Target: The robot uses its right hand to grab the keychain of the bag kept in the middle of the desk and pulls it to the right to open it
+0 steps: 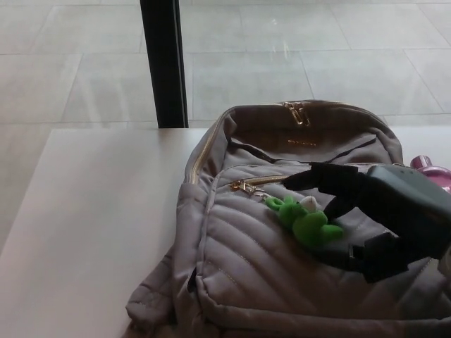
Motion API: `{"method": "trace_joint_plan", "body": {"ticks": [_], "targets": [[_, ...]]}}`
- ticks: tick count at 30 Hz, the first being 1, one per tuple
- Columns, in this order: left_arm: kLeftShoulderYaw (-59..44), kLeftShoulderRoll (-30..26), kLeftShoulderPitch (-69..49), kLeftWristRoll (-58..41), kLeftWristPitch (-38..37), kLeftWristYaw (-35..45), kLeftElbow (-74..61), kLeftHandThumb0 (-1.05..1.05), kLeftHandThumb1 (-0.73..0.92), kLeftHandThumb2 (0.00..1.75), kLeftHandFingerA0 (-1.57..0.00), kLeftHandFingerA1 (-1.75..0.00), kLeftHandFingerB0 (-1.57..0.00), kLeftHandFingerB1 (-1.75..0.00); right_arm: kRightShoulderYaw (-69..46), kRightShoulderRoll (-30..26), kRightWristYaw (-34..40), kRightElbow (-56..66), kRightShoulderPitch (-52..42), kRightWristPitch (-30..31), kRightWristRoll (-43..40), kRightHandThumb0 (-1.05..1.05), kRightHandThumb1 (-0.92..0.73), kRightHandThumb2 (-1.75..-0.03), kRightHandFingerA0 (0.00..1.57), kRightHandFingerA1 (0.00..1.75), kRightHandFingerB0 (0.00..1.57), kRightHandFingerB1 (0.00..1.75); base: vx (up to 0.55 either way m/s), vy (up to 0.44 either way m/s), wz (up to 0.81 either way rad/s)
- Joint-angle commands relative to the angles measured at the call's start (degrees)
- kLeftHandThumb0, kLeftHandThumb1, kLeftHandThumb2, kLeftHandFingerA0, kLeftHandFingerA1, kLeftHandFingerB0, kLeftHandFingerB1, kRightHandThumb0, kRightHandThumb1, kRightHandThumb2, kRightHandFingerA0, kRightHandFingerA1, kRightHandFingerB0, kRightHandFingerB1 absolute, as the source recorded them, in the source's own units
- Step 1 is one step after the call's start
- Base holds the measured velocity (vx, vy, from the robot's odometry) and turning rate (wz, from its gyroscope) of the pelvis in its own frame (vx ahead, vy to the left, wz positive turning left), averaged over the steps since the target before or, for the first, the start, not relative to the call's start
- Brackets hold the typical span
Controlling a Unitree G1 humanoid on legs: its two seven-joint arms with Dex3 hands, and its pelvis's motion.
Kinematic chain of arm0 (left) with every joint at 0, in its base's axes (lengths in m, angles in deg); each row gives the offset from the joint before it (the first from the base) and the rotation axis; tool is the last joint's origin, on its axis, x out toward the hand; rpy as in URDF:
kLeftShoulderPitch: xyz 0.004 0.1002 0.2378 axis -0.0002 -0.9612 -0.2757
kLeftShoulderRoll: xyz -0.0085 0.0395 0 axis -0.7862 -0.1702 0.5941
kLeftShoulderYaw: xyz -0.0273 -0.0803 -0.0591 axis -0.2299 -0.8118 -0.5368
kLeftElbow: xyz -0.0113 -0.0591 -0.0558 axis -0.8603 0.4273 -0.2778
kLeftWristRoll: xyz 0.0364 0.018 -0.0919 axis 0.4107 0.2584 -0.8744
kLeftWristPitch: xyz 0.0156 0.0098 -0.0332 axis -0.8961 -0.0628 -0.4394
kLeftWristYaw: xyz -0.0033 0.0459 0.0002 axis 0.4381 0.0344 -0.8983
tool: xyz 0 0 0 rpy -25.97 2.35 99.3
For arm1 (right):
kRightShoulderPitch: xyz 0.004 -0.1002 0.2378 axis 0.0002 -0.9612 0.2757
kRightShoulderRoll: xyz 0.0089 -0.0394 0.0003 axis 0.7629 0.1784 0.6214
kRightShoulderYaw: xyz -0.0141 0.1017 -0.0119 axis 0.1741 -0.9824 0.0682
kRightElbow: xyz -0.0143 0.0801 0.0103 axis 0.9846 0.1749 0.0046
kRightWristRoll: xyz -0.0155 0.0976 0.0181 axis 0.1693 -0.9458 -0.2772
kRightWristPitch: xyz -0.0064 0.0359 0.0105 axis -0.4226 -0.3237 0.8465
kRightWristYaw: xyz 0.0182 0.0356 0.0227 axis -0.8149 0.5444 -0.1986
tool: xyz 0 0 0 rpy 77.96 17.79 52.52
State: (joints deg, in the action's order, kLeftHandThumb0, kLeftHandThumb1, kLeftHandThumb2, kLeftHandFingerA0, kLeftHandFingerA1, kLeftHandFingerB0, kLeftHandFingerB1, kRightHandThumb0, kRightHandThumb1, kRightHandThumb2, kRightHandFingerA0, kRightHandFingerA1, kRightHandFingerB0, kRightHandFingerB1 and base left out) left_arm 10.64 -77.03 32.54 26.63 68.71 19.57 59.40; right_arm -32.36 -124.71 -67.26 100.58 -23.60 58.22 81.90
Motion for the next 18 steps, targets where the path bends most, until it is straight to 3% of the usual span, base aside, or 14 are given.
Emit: {"method": "trace_joint_plan", "body": {"ticks": [1,6,7,8,9,10,11,12,15,16,17,18], "targets": [[1.0,-1.2,-0.3,1.0,-1.5,-0.7,0.0,-0.56,0.59,0.58,-0.58,-0.49,-0.48,-0.41,-1.1,-1.1,-2.3,-0.7,-1.6,0.8,3.2,-0.8,-0.72,-0.62,0.63,0.57,0.3,0.33,0.0,0.0,0.0],[1.3,-0.9,0.2,0.6,-2.1,-0.8,0.7,-0.57,0.58,0.57,-0.59,-0.5,-0.53,-0.42,0.3,-0.1,-3.4,-0.1,-1.6,1.2,4.7,-0.76,-0.7,-0.62,0.65,0.58,0.33,0.34,0.0,0.0,0.0],[1.4,-0.9,0.5,0.8,-2.1,-1.1,1.3,-0.54,0.59,0.58,-0.6,-0.5,-0.52,-0.42,0.6,0.4,-3.4,-0.2,-1.6,1.4,5.0,-0.84,-0.6,-0.97,0.61,0.65,0.27,0.47,0.0,0.0,0.0],[1.5,-0.9,0.6,0.8,-2.1,-1.2,1.4,-0.54,0.59,0.58,-0.6,-0.5,-0.52,-0.42,0.6,0.6,-3.5,-0.2,-1.6,1.4,5.2,-0.84,-0.6,-0.97,0.61,0.65,0.27,0.47,0.0,0.0,0.0],[1.9,-1.0,0.8,1.2,-2.3,-1.5,2.0,-0.55,0.59,0.58,-0.6,-0.49,-0.51,-0.41,1.0,0.9,-3.7,-0.1,-1.6,1.9,5.6,-0.8,-0.68,-0.63,0.65,0.58,0.35,0.35,0.0,0.0,0.0],[1.5,-0.9,1.2,0.7,-1.9,-1.6,2.4,-0.56,0.47,0.83,-0.54,-0.6,-0.47,-0.54,1.2,1.3,-3.8,0.0,-1.6,2.0,5.9,-0.84,-0.6,-0.98,0.62,0.66,0.28,0.47,0.0,0.0,0.0],[1.4,-0.9,1.4,0.5,-2.0,-1.6,2.7,-0.56,0.47,0.83,-0.54,-0.6,-0.47,-0.54,1.5,1.9,-4.0,0.2,-1.6,2.4,6.2,-0.81,-0.59,-0.97,0.62,0.66,0.28,0.47,0.0,0.0,0.0],[1.9,-0.9,1.3,1.0,-2.3,-1.9,2.6,-0.56,0.58,0.59,-0.6,-0.5,-0.53,-0.42,1.7,2.4,-4.0,0.2,-1.6,2.6,6.5,-0.79,-0.68,-0.62,0.66,0.59,0.35,0.36,0.0,0.0,0.0],[2.2,-0.9,1.6,1.2,-2.2,-2.4,2.7,-0.56,0.59,0.59,-0.65,-0.52,-0.55,-0.42,2.1,3.4,-4.2,0.2,-1.5,2.4,7.3,-0.81,-0.69,-0.63,0.67,0.61,0.35,0.37,0.0,0.0,0.0],[2.3,-1.0,1.6,1.1,-2.1,-2.2,2.6,-0.57,0.59,0.58,-0.63,-0.52,-0.53,-0.42,2.4,4.2,-3.9,0.0,-1.8,2.2,7.5,-0.86,-0.6,-0.98,0.65,0.69,0.3,0.49,0.0,0.0,0.0],[2.2,-0.8,1.5,0.9,-2.4,-2.0,2.4,-0.56,0.59,0.59,-0.64,-0.52,-0.54,-0.42,2.5,4.6,-4.0,0.1,-1.8,2.4,7.6,-0.78,-0.7,-0.61,0.68,0.63,0.36,0.37,0.0,0.0,0.0],[2.2,-0.7,1.6,0.8,-2.5,-2.1,2.5,-0.57,0.59,0.59,-0.66,-0.53,-0.54,-0.42,2.3,5.1,-4.0,0.0,-1.9,2.3,7.7,-0.79,-0.66,-0.62,0.68,0.64,0.36,0.38,0.0,0.0,0.0]]}}
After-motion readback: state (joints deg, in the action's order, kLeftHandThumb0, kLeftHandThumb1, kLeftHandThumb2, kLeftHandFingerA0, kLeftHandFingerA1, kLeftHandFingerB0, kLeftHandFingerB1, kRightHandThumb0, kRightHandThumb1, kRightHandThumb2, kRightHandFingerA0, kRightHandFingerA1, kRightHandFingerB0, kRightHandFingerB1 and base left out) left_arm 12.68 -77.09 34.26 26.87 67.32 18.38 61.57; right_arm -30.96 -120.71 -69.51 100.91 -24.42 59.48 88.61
